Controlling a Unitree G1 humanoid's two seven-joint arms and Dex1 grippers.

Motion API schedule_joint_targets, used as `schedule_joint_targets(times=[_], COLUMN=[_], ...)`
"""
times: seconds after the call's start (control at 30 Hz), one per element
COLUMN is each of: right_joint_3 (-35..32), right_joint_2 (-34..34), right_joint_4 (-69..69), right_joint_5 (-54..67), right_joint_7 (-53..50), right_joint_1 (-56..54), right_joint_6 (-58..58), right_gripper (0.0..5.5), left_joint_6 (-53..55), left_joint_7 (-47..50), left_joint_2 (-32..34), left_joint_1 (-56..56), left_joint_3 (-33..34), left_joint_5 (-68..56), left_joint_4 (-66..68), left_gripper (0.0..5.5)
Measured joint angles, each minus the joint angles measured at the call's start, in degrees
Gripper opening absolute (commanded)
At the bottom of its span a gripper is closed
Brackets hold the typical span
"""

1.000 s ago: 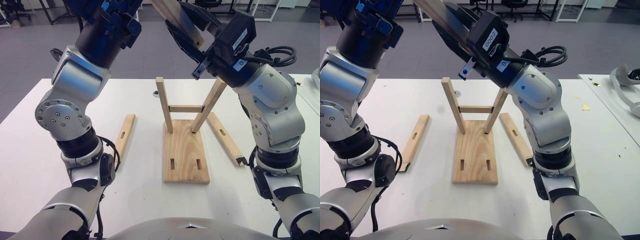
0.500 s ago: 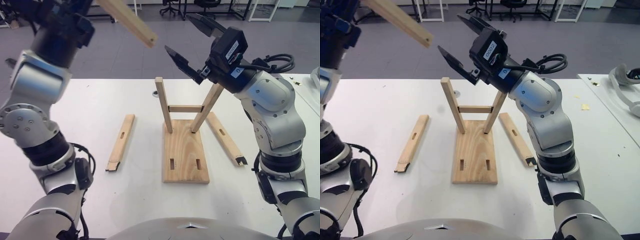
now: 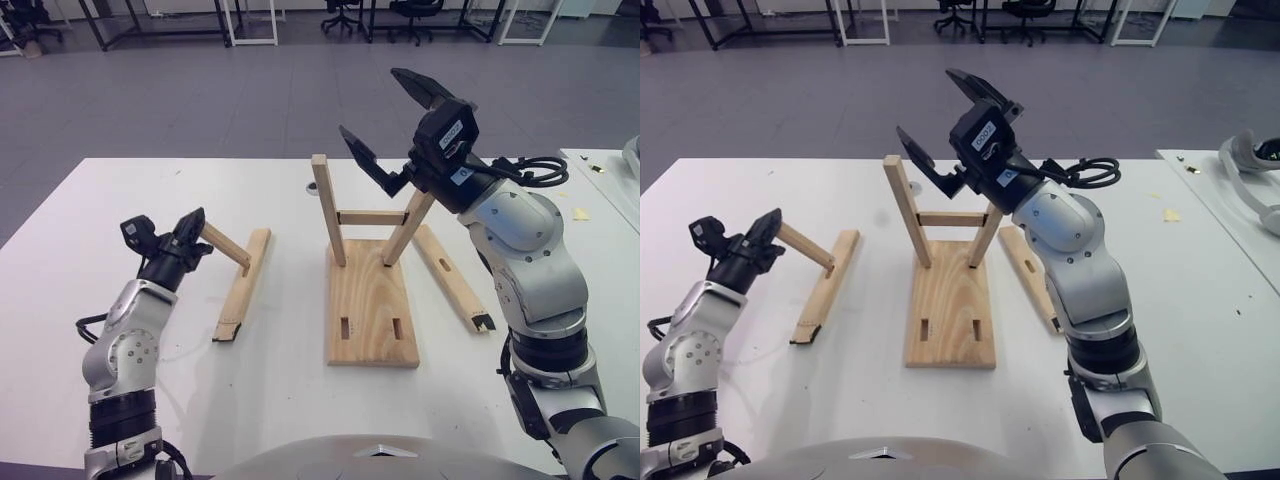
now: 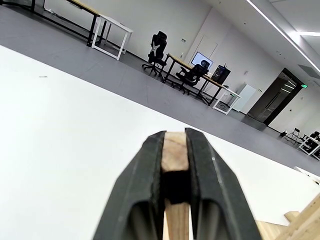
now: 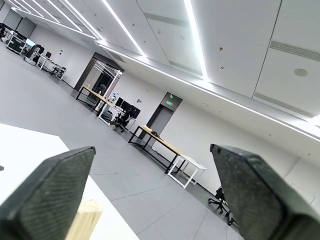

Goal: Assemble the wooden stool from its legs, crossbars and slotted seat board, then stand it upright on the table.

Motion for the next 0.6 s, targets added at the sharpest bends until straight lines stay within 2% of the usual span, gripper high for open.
schedule_joint_targets(times=[0.3, 0.6], right_joint_3=[0.1, 0.1], right_joint_2=[0.1, 0.1], right_joint_4=[0.1, 0.2], right_joint_5=[-0.6, -1.7], right_joint_7=[-0.3, -0.3], right_joint_1=[1.5, 1.5], right_joint_6=[-0.1, -0.2], right_gripper=[4.3, 4.3], left_joint_6=[-4.1, -2.8], left_joint_7=[-0.2, 2.7], left_joint_2=[-2.3, -3.0], left_joint_1=[3.0, 4.6], left_joint_3=[-1.3, -1.9], left_joint_5=[4.5, 6.3], left_joint_4=[-1.3, -6.6], left_gripper=[0.41, 0.41])
